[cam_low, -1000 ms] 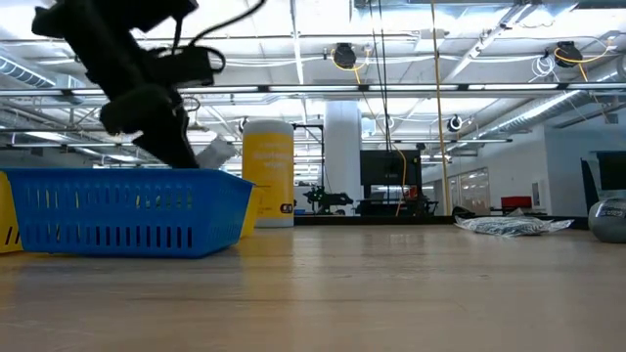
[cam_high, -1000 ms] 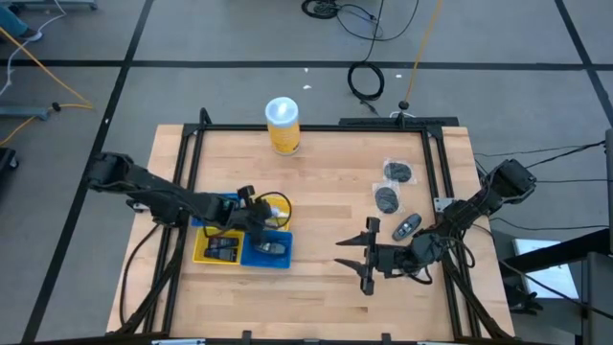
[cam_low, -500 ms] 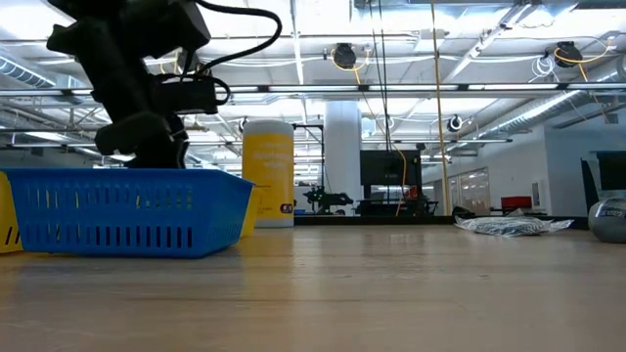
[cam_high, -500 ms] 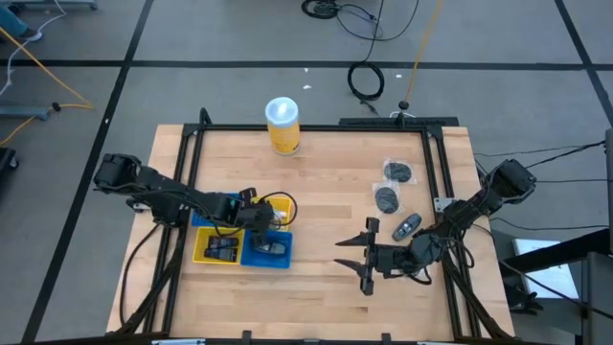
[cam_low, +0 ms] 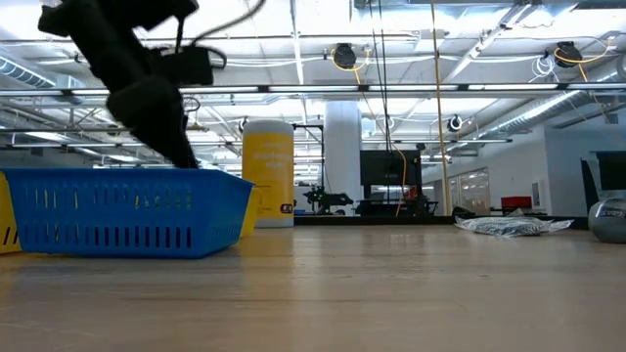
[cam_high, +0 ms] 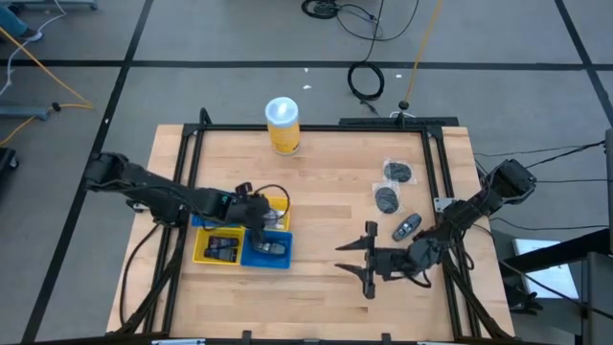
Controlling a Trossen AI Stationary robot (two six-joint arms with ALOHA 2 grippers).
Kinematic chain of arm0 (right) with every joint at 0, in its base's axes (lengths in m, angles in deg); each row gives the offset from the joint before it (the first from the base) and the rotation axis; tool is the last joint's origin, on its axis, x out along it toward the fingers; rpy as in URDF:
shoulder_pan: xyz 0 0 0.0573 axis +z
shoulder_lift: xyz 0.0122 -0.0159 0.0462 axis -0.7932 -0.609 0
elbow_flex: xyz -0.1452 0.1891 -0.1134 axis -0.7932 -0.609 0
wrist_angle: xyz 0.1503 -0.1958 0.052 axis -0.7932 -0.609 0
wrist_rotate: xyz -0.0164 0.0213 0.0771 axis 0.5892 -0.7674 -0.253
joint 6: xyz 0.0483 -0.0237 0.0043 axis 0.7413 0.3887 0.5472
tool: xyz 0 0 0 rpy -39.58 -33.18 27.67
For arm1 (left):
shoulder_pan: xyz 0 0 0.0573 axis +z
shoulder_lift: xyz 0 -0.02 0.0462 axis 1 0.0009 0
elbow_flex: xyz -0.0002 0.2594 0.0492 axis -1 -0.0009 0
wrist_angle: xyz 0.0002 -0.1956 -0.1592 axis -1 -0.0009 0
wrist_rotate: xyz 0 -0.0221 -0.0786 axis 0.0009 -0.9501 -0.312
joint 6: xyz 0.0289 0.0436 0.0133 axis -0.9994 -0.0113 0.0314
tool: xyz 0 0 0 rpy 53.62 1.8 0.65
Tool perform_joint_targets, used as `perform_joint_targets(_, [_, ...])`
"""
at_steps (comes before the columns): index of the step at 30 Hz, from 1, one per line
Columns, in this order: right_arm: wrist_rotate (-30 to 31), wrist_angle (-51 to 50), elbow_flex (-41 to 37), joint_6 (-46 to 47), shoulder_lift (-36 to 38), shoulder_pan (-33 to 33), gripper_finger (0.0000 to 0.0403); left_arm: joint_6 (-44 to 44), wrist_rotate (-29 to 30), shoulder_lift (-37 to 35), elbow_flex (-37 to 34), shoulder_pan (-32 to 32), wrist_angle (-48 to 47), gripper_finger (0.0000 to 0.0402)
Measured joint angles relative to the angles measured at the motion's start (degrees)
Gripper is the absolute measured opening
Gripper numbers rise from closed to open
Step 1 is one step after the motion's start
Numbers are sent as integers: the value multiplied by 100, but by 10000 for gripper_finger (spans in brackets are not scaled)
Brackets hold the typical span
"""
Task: Pick & Place Travel size toiletries
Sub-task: Put the black hairbrush into the top blue bin
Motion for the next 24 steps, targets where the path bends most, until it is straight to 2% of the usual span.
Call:
perform_joint_targets(3, [74, -472, 0, 103, 0, 49, 167, 151, 455, -349, 0, -102, 20, 211])
perform_joint_targets(5, [581, -607, 0, 114, -3, 98, 168, 285, 748, -580, 0, -188, 92, 212])
perform_joint_targets(7, [1536, -620, 0, 152, -4, 174, 170, 375, 912, -766, 0, -283, 155, 212])
perform_joint_targets(12, [4388, -728, 0, 71, 186, 522, 184, 353, 1000, -1013, 2, -533, 247, 212])
perform_joint_targets(14, [5130, -610, 0, -4, 271, 734, 191, 345, 1001, -1057, 1, -626, 226, 212])
perform_joint_targets(20, [5219, 633, 5, 289, 596, 1182, 208, 324, 1002, -1055, 2, -749, 326, 212])
perform_joint_targets(24, [5199, 282, 2, 597, 556, 1362, 210, 328, 1002, -1053, 2, -749, 310, 212])
